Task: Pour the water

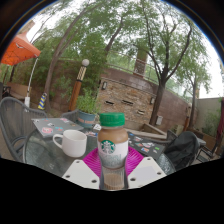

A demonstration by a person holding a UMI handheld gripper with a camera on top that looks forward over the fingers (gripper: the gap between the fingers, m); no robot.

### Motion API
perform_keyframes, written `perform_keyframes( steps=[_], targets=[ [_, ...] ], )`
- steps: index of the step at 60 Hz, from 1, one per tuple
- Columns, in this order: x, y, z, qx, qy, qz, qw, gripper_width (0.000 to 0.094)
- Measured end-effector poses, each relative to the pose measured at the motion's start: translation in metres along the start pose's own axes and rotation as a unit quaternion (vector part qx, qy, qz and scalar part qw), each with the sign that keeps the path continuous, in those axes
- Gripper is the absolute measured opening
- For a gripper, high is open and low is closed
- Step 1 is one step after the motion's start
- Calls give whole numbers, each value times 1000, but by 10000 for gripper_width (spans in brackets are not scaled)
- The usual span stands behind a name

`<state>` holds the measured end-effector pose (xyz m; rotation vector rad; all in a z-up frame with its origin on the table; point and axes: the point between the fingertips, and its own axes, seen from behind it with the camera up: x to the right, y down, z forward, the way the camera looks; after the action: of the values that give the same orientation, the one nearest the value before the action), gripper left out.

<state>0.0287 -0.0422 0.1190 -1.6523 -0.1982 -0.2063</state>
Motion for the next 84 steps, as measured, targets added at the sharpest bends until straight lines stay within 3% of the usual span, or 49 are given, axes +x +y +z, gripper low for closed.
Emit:
perform_keyframes(
  steps=[10,23,42,50,70,75,79,80,84],
  targets=[
    [5,-61,60,17,21,-280,960,272],
    [-19,-84,111,7,21,-646,763,271],
    [-27,-82,137,24,26,-856,516,271],
    [-27,-77,140,22,24,-878,478,271],
    [-27,-89,145,38,19,-861,506,272],
    [-25,-105,143,49,24,-802,594,271],
    [-22,-113,149,49,22,-691,720,272],
    [-12,-110,134,67,34,-655,752,272],
    [-10,-105,145,39,2,-520,853,274]
  ],
)
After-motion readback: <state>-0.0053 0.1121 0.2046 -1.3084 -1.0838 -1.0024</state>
